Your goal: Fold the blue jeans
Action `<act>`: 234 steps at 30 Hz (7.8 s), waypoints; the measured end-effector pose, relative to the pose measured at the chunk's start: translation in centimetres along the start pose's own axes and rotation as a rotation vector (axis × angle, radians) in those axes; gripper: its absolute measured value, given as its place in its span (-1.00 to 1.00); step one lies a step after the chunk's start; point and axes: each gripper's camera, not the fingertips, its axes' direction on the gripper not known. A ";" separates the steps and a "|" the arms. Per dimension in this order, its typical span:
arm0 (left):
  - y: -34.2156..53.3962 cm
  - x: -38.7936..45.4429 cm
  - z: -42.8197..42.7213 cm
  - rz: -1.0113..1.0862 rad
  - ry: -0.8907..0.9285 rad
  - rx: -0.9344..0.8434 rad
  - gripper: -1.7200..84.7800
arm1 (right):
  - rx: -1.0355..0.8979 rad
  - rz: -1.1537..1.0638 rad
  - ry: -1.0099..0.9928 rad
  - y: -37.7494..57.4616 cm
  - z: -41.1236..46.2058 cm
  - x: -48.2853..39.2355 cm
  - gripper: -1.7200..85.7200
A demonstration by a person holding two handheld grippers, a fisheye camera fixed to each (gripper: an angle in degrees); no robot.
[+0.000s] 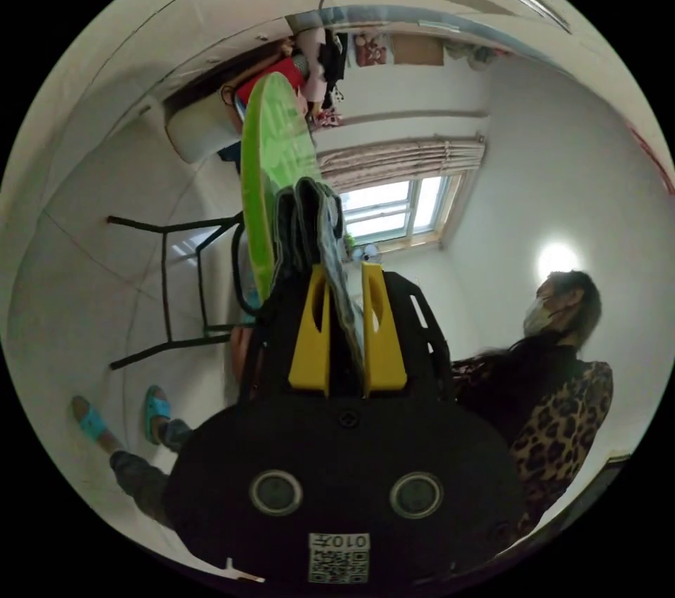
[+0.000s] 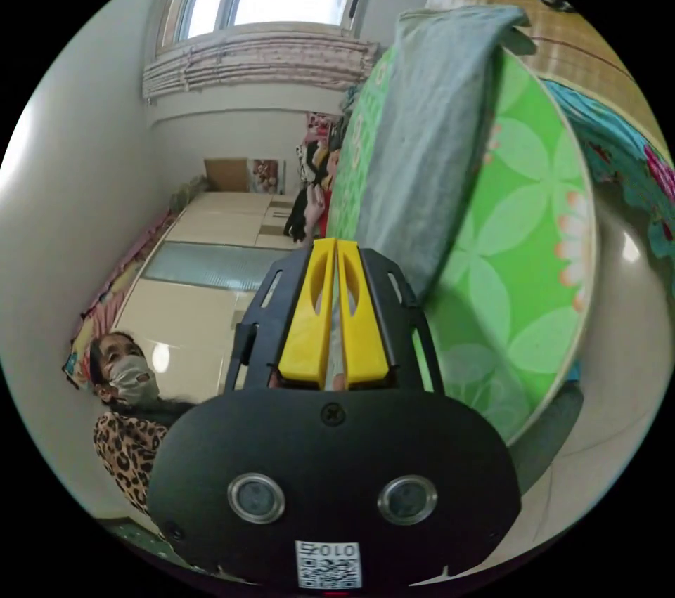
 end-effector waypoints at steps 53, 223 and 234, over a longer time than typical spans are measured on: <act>10.4 18.8 14.5 0.257 -0.939 -0.208 -0.97 | -2.004 -1.234 0.248 29.0 76.1 2.2 -0.74; 5.3 16.7 62.3 0.603 -0.308 -0.637 -0.97 | -0.918 -0.325 0.330 14.8 7.1 -18.0 -0.72; 1.7 12.4 61.0 0.546 -0.591 -0.510 -0.97 | -0.840 -0.503 0.643 16.5 3.5 -24.4 -0.78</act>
